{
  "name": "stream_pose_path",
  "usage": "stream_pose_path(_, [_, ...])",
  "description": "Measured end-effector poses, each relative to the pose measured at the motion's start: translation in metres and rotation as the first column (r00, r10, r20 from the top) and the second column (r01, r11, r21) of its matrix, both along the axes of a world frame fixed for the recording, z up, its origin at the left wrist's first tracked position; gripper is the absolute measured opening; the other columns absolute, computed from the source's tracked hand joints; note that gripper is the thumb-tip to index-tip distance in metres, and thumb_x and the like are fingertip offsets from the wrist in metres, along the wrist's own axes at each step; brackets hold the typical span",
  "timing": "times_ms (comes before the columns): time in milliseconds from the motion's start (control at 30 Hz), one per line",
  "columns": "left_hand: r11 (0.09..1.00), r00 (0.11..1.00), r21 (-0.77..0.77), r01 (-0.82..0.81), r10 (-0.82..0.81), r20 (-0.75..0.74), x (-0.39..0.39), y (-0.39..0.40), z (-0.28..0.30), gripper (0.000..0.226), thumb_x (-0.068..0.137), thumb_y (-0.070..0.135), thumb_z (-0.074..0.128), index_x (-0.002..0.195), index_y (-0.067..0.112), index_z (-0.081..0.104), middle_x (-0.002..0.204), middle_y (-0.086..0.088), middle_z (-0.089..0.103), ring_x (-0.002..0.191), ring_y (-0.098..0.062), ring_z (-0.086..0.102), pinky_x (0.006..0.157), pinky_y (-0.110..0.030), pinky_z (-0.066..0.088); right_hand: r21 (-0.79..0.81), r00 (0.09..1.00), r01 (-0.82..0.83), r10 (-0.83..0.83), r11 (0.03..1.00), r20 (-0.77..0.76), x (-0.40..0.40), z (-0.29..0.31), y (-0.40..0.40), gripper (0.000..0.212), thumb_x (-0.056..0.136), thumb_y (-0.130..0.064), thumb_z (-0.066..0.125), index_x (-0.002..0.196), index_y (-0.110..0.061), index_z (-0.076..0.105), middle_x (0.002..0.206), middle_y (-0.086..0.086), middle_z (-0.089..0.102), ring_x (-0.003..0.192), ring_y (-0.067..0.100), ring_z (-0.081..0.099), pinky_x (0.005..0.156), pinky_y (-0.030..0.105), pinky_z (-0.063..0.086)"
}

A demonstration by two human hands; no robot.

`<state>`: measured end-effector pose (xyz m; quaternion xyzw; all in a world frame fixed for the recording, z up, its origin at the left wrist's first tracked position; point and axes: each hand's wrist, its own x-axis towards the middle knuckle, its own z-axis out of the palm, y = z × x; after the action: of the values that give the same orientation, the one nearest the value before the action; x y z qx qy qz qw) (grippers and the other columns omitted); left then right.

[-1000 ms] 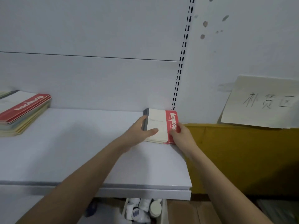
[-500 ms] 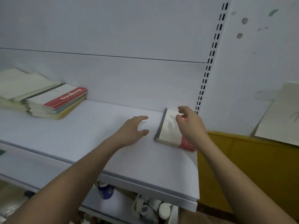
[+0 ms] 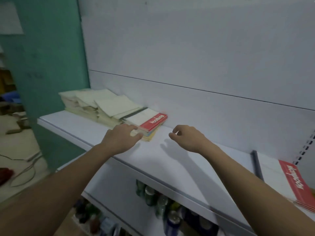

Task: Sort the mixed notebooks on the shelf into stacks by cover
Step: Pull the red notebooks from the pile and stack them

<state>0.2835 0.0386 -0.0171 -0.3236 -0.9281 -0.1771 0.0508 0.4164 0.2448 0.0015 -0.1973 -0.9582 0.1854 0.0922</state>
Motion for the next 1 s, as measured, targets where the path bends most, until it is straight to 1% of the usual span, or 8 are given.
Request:
stream_pose_path(233, [0.999,1.000,0.032,0.019,-0.019,-0.015,-0.082,-0.073,0.008,0.053,0.093,0.063,0.039,0.137,0.035,0.048,0.143,0.006,0.049,0.132,-0.020,0.041,0.104,-0.040,0.034,0.062,0.997,-0.044,0.040,0.997,0.065,-0.101,0.001,-0.075,0.042,0.093,-0.054,0.043,0.117,-0.023,0.058,0.116,0.000,0.063,0.100,0.022,0.058,0.087,0.038,0.048])
stream_pose_path(400, [0.995,0.993,0.015,0.095,-0.094,-0.072,-0.128,-0.059,0.009,0.053,0.095,0.057,0.039,0.139,0.029,0.048,0.140,0.002,0.051,0.130,-0.023,0.042,0.105,-0.040,0.035,0.054,0.998,0.017,-0.020,0.998,0.065,-0.140,-0.007,-0.077,0.043,0.091,-0.055,0.044,0.117,-0.024,0.059,0.116,-0.002,0.064,0.101,0.021,0.058,0.089,0.040,0.049])
stream_pose_path(500, [0.986,0.988,0.078,0.149,-0.145,-0.062,-0.149,-0.037,0.004,0.047,0.096,0.051,0.042,0.135,0.027,0.052,0.134,-0.001,0.056,0.126,-0.024,0.045,0.103,-0.039,0.038,0.084,0.998,0.057,-0.060,0.995,0.032,-0.158,-0.016,-0.061,0.046,0.089,-0.054,0.049,0.122,-0.023,0.057,0.121,0.001,0.061,0.107,0.023,0.056,0.091,0.041,0.048])
stream_pose_path(667, [0.960,0.977,0.182,0.211,-0.215,0.001,-0.178,-0.010,-0.011,0.041,0.096,0.043,0.047,0.131,0.023,0.055,0.130,0.000,0.058,0.123,-0.021,0.045,0.103,-0.037,0.038,0.206,0.996,0.087,-0.089,0.975,-0.001,-0.201,-0.035,-0.045,0.082,0.084,-0.071,0.048,0.147,-0.022,0.032,0.156,0.003,0.027,0.141,0.027,0.027,0.110,0.047,0.030])
stream_pose_path(767, [0.949,0.970,0.203,0.239,-0.242,-0.011,-0.200,-0.002,-0.016,0.042,0.095,0.044,0.049,0.132,0.024,0.054,0.133,0.004,0.056,0.126,-0.017,0.043,0.104,-0.032,0.035,0.208,0.994,0.067,-0.084,0.976,0.071,-0.223,-0.055,-0.042,0.096,0.079,-0.082,0.039,0.152,-0.024,0.019,0.162,0.005,0.008,0.148,0.029,0.007,0.117,0.052,0.014])
stream_pose_path(833, [0.934,0.965,0.247,0.257,-0.260,-0.020,-0.214,0.002,-0.014,0.040,0.095,0.043,0.050,0.131,0.024,0.056,0.132,0.005,0.057,0.126,-0.017,0.044,0.104,-0.032,0.036,0.237,0.991,0.053,-0.081,0.970,0.109,-0.229,-0.065,-0.041,0.096,0.078,-0.085,0.033,0.152,-0.024,0.017,0.162,0.005,0.011,0.147,0.030,0.010,0.117,0.053,0.013])
stream_pose_path(900, [0.912,0.959,0.306,0.271,-0.284,-0.002,-0.223,0.005,-0.014,0.037,0.095,0.038,0.052,0.128,0.023,0.059,0.128,0.004,0.060,0.123,-0.018,0.047,0.102,-0.032,0.037,0.279,0.994,0.056,-0.081,0.959,0.079,-0.225,-0.070,-0.042,0.085,0.083,-0.079,0.033,0.148,-0.025,0.025,0.156,0.001,0.025,0.143,0.028,0.021,0.115,0.049,0.018])
stream_pose_path(1000, [0.870,0.960,0.416,0.263,-0.281,-0.019,-0.224,0.009,-0.023,0.026,0.095,0.028,0.054,0.117,0.020,0.066,0.116,0.003,0.066,0.113,-0.018,0.054,0.099,-0.032,0.040,0.297,0.998,0.062,-0.051,0.953,-0.045,-0.211,-0.066,-0.049,0.057,0.090,-0.070,0.034,0.125,-0.027,0.047,0.125,-0.008,0.051,0.124,0.023,0.045,0.098,0.040,0.036])
